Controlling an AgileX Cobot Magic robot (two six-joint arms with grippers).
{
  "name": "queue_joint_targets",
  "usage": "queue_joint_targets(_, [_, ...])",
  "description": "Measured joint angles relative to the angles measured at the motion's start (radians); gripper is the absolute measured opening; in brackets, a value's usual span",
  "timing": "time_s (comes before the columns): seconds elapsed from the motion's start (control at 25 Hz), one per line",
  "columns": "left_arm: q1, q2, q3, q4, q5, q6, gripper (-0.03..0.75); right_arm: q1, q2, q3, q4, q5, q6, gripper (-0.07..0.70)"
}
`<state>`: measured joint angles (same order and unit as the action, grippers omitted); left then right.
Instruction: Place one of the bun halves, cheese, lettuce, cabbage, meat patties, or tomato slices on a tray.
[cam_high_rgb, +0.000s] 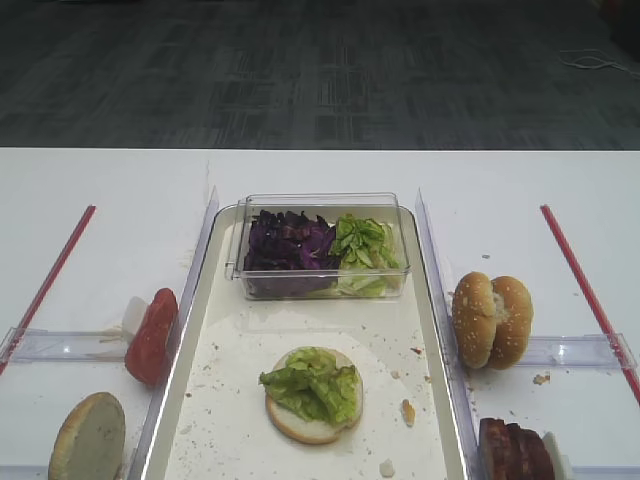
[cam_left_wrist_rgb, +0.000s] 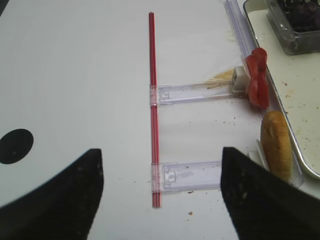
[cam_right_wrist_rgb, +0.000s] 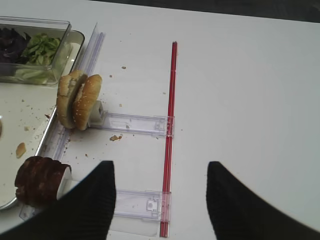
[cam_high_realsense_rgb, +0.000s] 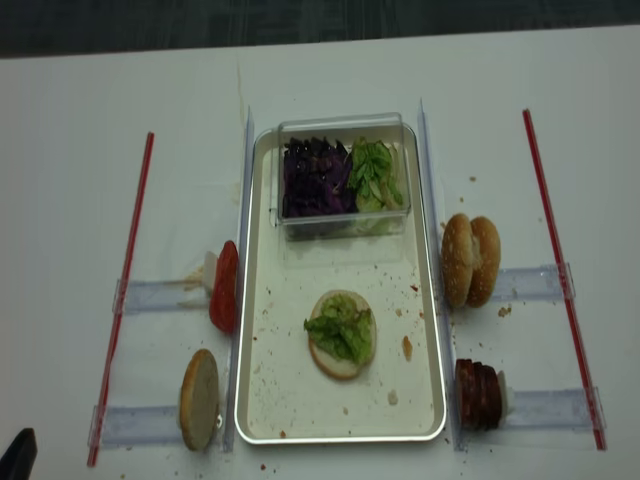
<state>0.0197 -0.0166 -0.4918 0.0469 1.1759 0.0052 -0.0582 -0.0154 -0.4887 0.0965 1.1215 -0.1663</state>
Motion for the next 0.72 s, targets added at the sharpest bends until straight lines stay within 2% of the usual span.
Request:
queue_joint_targets(0.32, [0.000,0.000,0.000,0.000,0.000,0.000,0.491,0.000,0.000,0.000,0.000,0.000,0.000,0.448])
queue_joint_targets(0.72, [0.000,0.000,0.000,0.000,0.000,0.000,0.491,0.000,0.000,0.000,0.000,0.000,0.001,0.484])
